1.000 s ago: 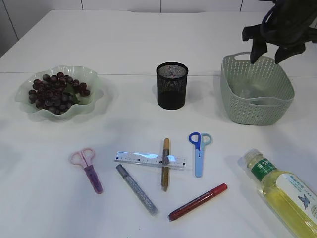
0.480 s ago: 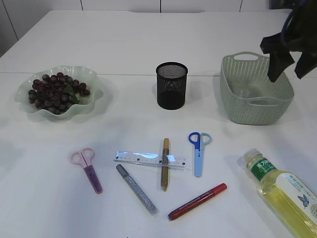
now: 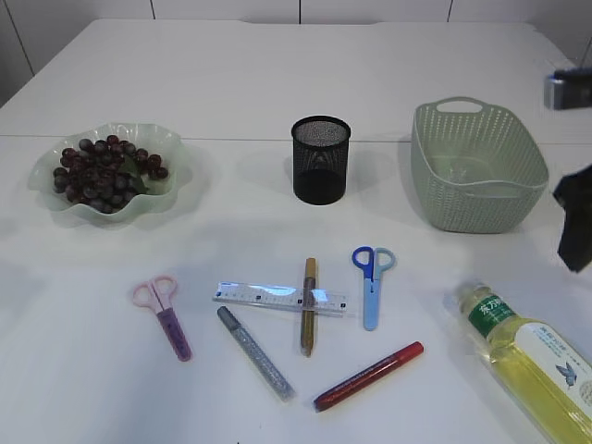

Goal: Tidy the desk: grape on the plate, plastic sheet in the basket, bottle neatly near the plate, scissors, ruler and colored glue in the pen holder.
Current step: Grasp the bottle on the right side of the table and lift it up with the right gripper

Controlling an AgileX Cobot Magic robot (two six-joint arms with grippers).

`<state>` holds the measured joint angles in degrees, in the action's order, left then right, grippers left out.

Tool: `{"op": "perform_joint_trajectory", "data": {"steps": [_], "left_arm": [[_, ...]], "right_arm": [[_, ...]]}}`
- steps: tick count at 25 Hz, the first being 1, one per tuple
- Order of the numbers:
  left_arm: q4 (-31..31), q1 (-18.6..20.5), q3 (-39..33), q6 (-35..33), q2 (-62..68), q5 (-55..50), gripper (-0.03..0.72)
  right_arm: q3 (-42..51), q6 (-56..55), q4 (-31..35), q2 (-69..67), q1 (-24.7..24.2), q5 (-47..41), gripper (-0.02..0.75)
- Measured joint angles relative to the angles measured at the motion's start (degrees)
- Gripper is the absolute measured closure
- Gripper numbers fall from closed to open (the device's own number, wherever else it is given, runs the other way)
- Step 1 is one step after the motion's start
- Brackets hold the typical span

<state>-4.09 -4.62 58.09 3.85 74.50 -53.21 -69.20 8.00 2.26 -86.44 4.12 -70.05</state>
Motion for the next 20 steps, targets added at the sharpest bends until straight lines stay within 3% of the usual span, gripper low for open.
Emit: {"op": "perform_joint_trajectory", "data": {"steps": [8, 17, 20], "left_arm": [[-0.7, 0.0, -1.9, 0.0, 0.0, 0.2, 0.326], [-1.2, 0.0, -2.0, 0.0, 0.0, 1.6, 0.326], [-1.2, 0.0, -2.0, 0.0, 0.0, 1.6, 0.326]], "right_arm": [[8.8, 7.2, 1.4, 2.5, 0.4, 0.0, 0.247], [8.8, 11.6, 1.3, -1.7, 8.9, 1.6, 0.247], [8.8, 11.1, 0.2, -4.0, 9.9, 2.8, 0.205]]}}
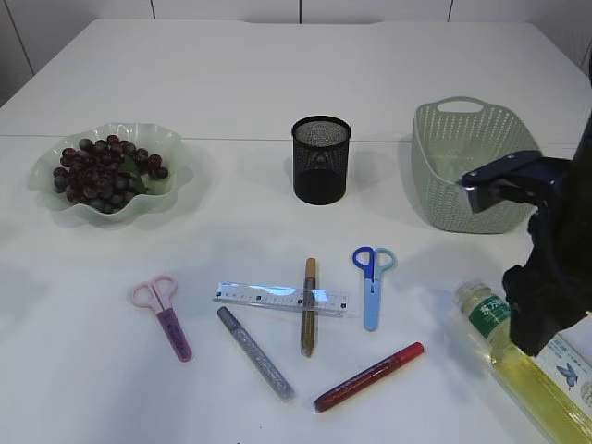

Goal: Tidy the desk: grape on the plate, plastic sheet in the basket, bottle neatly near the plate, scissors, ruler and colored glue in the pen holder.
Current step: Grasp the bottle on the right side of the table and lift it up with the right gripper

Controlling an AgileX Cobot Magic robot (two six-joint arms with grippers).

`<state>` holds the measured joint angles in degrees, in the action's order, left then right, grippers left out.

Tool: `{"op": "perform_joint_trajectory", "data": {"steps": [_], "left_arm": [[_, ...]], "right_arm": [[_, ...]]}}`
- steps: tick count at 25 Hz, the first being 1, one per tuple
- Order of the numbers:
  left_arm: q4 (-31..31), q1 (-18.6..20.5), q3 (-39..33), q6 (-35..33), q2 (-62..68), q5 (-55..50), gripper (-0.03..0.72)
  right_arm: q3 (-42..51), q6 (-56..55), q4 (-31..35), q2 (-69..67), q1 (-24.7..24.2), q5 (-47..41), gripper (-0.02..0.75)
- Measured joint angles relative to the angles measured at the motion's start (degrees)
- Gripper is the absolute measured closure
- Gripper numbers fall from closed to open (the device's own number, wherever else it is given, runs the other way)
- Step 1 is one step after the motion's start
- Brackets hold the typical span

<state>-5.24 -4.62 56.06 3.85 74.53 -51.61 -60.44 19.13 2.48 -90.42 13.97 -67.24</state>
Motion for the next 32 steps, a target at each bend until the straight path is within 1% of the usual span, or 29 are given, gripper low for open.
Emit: {"op": "perform_joint_trajectory", "data": {"steps": [3, 5, 7, 14, 32], "left_arm": [[0.0, 0.0, 0.0, 0.0, 0.0, 0.0, 0.326], [0.0, 0.0, 0.0, 0.0, 0.1, 0.0, 0.326], [0.0, 0.0, 0.0, 0.0, 0.1, 0.1, 0.326], [-0.1, 0.0, 0.0, 0.0, 0.1, 0.5, 0.326], [-0.1, 0.0, 0.0, 0.0, 0.1, 1.2, 0.326]], "right_arm": [[0.0, -0.7, -2.0, -1.4, 0.1, 0.2, 0.113], [0.0, -1.0, -2.9, -1.6, 0.1, 0.4, 0.083], [0.0, -1.8, -3.4, -2.0, 0.1, 0.5, 0.072], [0.0, -3.0, -3.8, -5.5, 0.1, 1.3, 0.069], [0.0, -5.7, -4.7, -9.4, 0.1, 5.1, 0.079]]}}
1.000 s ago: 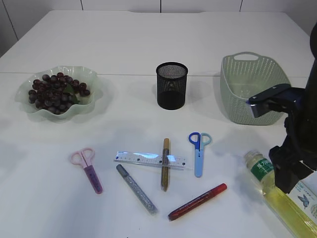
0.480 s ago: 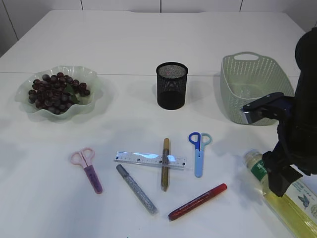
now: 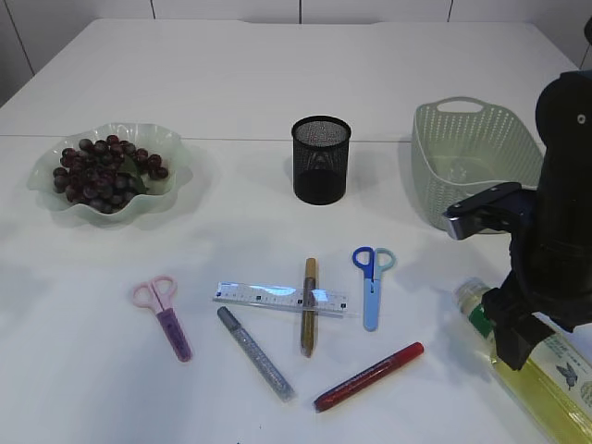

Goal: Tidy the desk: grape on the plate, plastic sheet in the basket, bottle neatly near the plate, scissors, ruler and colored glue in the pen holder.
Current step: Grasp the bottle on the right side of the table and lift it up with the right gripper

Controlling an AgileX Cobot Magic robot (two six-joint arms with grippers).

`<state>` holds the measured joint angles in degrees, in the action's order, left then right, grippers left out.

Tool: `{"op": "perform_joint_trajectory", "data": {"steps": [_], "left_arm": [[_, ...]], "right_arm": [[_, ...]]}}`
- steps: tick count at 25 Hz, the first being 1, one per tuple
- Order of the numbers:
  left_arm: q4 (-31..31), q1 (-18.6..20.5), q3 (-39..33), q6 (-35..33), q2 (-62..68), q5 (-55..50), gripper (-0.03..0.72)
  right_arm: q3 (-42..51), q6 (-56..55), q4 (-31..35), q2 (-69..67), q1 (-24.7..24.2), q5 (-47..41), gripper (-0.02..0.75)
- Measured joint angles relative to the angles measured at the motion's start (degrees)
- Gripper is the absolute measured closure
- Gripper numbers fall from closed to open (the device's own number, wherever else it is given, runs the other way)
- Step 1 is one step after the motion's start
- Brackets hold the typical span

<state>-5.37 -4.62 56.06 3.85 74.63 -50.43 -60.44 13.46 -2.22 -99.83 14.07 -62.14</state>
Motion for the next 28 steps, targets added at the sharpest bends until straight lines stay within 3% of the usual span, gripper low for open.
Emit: {"op": "perform_joint_trajectory", "data": {"steps": [28], "left_arm": [[-0.1, 0.0, 0.0, 0.0, 0.0, 0.4, 0.326]], "right_arm": [[0.6, -1.5, -0.8, -5.1, -1.1, 3.3, 0.080]]}}
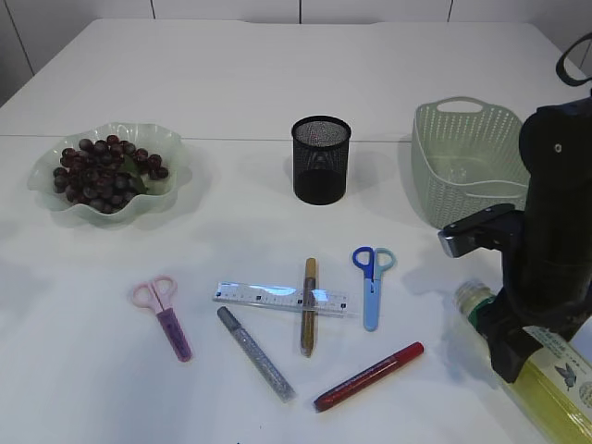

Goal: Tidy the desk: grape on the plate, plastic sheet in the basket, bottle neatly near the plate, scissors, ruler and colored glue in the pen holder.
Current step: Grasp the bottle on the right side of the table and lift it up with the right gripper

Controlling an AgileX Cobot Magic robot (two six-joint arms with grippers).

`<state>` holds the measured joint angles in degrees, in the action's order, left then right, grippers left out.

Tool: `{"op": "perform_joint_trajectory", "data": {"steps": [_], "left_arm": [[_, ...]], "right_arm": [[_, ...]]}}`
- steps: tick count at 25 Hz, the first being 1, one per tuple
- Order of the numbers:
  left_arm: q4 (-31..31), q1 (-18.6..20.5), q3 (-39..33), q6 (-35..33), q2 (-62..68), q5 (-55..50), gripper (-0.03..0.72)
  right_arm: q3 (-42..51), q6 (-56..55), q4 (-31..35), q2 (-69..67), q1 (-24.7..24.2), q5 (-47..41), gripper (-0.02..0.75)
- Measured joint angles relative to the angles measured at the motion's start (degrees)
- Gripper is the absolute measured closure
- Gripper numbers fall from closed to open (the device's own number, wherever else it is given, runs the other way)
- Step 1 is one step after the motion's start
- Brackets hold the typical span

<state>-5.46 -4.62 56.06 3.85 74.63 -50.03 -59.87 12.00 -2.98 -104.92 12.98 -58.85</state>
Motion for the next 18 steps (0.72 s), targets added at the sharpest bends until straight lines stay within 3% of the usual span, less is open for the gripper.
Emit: {"op": "perform_joint_trajectory", "data": {"steps": [12, 18], "left_arm": [[0.0, 0.0, 0.0, 0.0, 0.0, 0.0, 0.326], [0.0, 0.0, 0.0, 0.0, 0.0, 0.0, 0.326]], "right_arm": [[0.5, -0.1, 0.0, -2.0, -0.1, 1.3, 0.104], [0.5, -0.1, 0.0, -2.0, -0.1, 1.3, 0.197]]}}
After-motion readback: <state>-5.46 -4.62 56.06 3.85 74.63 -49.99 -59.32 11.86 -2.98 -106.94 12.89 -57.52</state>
